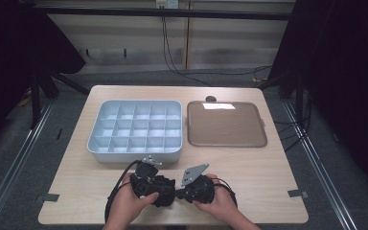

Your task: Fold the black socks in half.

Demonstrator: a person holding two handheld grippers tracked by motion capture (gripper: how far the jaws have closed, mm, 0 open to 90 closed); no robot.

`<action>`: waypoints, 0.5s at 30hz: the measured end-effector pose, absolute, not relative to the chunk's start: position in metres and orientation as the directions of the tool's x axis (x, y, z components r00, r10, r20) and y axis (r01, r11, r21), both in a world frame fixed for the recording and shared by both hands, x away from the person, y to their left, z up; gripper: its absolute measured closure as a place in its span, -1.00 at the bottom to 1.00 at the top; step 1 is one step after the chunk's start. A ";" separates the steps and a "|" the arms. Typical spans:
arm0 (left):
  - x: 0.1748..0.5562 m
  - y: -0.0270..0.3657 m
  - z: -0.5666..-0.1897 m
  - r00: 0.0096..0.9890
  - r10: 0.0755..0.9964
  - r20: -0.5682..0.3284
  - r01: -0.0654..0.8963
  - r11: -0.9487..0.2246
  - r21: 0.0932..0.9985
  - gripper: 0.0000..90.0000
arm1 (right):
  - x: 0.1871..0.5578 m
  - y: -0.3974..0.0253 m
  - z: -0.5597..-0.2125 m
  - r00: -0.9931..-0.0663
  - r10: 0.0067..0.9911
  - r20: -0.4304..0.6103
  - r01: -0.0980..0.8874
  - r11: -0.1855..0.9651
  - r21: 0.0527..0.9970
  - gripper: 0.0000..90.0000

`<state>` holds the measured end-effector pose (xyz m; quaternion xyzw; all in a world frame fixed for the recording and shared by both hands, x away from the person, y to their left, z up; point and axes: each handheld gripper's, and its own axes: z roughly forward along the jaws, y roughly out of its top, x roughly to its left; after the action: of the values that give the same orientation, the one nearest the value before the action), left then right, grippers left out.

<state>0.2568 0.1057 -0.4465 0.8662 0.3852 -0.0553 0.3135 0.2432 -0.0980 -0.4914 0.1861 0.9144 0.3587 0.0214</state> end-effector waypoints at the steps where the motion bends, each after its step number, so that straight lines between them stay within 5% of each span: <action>1: 0.257 0.106 -0.446 0.697 0.632 -0.338 0.702 -0.506 0.502 0.49 | 0.243 -0.098 -0.491 -0.930 0.356 0.094 0.325 0.673 0.664 0.92; 15: 0.259 0.113 -0.440 0.678 0.648 -0.347 0.713 -0.464 0.526 0.37 | 0.243 -0.098 -0.491 -0.931 0.353 0.095 0.322 0.668 0.670 0.92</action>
<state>0.2595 0.1130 -0.4398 0.8542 0.3983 -0.0490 0.3306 0.2434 -0.0984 -0.4909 0.1850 0.9131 0.3628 0.0212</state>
